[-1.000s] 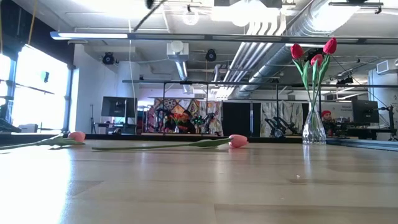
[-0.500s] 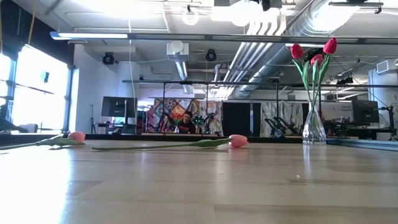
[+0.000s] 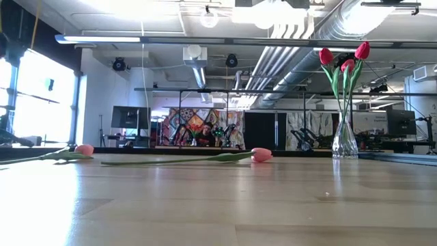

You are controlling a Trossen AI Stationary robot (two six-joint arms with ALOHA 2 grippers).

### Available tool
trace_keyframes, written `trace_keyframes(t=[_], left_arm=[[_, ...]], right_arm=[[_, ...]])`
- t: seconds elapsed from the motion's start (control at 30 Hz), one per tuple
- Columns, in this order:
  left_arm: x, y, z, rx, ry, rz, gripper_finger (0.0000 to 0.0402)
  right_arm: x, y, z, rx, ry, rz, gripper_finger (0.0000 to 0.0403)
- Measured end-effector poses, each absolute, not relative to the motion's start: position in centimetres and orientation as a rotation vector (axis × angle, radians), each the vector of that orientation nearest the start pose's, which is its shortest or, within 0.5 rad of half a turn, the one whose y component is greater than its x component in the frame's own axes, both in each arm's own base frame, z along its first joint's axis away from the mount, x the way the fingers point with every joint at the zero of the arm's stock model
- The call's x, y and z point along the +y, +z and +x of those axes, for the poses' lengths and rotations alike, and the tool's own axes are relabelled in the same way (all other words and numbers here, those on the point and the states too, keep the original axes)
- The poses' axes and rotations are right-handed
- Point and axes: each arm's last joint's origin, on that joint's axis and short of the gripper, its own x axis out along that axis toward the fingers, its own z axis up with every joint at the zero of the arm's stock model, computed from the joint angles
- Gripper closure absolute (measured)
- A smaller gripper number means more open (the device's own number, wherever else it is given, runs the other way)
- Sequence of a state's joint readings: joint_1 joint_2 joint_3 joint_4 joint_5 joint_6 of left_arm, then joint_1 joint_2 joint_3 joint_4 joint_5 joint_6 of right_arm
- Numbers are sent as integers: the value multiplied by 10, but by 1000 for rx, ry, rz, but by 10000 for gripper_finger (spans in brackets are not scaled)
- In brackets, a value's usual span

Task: Sort flowers into vase by color
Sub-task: Put the center pink flower into the bottom transparent vase

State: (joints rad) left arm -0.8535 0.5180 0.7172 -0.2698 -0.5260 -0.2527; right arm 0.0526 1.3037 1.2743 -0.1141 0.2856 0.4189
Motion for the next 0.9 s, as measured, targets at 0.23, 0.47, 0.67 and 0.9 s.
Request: trace_keyframes(t=[0.23,0.47,0.67,0.9], left_arm=[[-76,312,62,61,-607,-234,401],[-87,294,55,-22,-746,-186,401],[-94,272,54,5,-752,-108,401],[-96,264,54,46,-764,-128,386]], right_arm=[[14,391,290,130,-316,501,199],[14,391,289,97,-357,607,199],[15,393,290,70,-353,665,199],[15,394,290,57,-341,730,199]])
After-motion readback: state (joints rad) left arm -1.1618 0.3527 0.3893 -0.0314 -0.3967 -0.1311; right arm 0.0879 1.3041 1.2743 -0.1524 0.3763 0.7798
